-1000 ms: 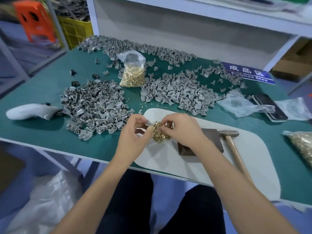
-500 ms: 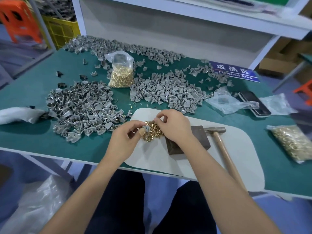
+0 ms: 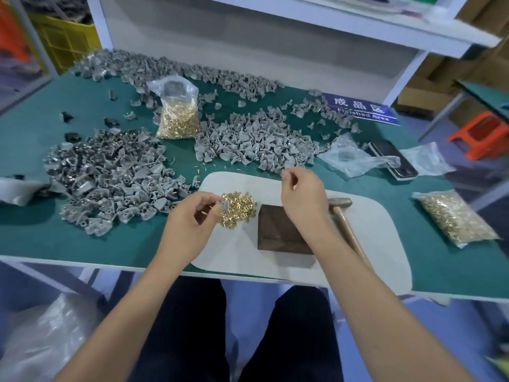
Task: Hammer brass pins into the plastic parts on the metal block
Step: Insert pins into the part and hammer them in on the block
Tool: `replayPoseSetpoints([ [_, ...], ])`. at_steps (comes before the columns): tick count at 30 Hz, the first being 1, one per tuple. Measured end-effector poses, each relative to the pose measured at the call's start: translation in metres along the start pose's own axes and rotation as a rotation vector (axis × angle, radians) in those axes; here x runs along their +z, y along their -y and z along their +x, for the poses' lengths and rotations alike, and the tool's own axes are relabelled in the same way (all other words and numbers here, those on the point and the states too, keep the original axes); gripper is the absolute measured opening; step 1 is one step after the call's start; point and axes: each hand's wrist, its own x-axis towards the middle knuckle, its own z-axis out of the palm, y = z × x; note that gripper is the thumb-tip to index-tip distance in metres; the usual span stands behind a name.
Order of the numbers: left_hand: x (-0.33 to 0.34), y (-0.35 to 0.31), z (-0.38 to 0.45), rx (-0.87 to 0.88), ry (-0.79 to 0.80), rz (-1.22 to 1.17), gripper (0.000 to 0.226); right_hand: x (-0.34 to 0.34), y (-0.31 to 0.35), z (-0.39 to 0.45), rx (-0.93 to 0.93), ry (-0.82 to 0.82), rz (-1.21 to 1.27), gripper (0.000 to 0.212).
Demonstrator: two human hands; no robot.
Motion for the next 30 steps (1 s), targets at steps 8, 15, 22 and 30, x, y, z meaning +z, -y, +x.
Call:
replayPoseSetpoints([
  [8,-0.002,0.003,-0.002,0.010,0.028,0.022,0.011,0.001,-0.016,-0.037,-0.074,0.156,-0.210,0.050],
  [15,0.002,0.005,-0.004,0.052,0.034,0.056,0.012,-0.007,-0.020,-0.038,0.013,0.163,-0.023,0.032],
  [22,0.001,0.006,0.000,0.041,0.041,0.070,0.008,0.007,0.001,-0.018,0.090,0.366,-0.001,0.013],
  [30,0.000,0.006,-0.001,0.031,0.044,0.010,0.015,0.027,0.014,-0.004,0.100,0.086,-0.154,0.012],
])
